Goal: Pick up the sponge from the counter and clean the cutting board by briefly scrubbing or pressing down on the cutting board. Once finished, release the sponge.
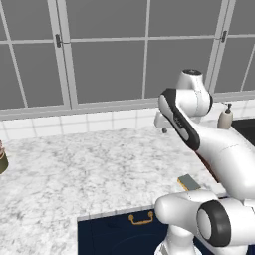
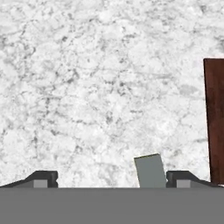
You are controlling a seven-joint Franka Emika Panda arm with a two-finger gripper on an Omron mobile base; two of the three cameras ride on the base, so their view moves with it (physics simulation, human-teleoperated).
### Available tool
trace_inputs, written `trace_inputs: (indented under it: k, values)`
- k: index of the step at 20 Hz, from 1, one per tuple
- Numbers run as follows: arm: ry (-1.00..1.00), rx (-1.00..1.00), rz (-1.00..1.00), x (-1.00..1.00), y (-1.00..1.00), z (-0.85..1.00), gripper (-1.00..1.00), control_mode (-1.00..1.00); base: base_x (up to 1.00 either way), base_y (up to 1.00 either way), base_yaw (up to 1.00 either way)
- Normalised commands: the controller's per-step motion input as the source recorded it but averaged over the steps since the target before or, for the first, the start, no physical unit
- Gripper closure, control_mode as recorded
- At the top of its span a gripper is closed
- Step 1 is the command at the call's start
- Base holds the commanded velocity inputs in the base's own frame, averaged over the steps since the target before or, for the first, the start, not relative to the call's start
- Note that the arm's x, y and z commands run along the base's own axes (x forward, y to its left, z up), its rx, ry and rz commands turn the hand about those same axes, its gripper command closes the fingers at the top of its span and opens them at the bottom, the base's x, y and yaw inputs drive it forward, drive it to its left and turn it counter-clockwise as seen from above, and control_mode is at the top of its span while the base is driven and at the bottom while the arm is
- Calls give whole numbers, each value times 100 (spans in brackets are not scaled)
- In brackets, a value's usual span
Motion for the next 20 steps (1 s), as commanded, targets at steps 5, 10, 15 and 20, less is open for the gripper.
trace_inputs:
  k: [5,10,15,20]
  values:
    - [1,-2,0,39,-18,-14,-100,-100,0,0,0]
    - [20,-1,0,0,-26,-20,-100,-100,0,0,0]
    - [37,0,0,-22,-16,-38,-100,-100,0,0,0]
    - [30,0,-1,-17,-13,-65,-100,-100,0,0,0]
